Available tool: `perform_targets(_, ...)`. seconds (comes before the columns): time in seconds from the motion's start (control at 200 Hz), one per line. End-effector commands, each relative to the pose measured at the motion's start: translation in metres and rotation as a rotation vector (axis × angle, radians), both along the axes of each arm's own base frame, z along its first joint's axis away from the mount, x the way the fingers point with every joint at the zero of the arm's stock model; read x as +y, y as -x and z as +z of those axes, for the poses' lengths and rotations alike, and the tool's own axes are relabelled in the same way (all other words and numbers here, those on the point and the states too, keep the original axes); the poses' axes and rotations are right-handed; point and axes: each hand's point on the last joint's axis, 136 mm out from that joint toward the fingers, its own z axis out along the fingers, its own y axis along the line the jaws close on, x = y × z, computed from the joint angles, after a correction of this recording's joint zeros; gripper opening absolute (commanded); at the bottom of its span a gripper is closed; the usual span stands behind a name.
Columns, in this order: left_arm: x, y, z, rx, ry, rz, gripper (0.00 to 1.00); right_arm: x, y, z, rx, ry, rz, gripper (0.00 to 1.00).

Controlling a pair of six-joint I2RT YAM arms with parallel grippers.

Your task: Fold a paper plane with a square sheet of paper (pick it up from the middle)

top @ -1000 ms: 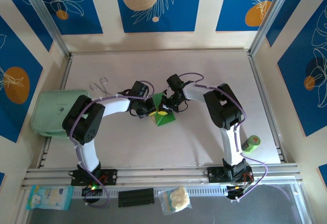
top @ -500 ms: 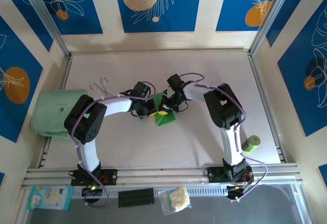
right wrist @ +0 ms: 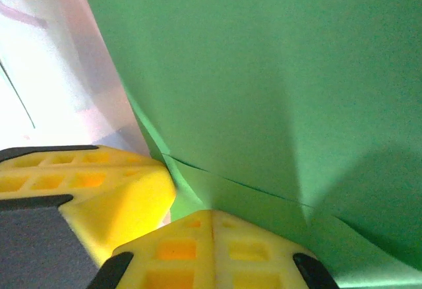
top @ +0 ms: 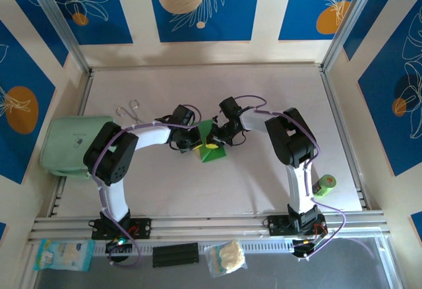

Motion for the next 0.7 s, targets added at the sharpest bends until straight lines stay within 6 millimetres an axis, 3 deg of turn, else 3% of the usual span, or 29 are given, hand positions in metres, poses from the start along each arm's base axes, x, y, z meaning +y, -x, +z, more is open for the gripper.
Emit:
perform_targets(0.0,0.004,0.009,-0.014,0.044,-0.057,-0.021,0.00,-0.011,0.014,-0.008,0.024,0.024,0.018,0.01)
perform_targets(0.205,-0.005,0.000,-0.003,0.008,-0.036,-0.064,0.00,-0.021,0.013,-0.027,0.043,0.054,-0.017,0.02)
perform_targets(0.445,-0.018,-0.018,0.042,-0.090,0.036,-0.078,0.02,-0.025,0.000,-0.036,0.022,0.054,-0.080,0.01)
perform_targets(0.695,-0.019,0.002,0.047,-0.059,0.118,-0.040,0.04,-0.020,-0.015,-0.036,-0.024,0.034,-0.121,0.01)
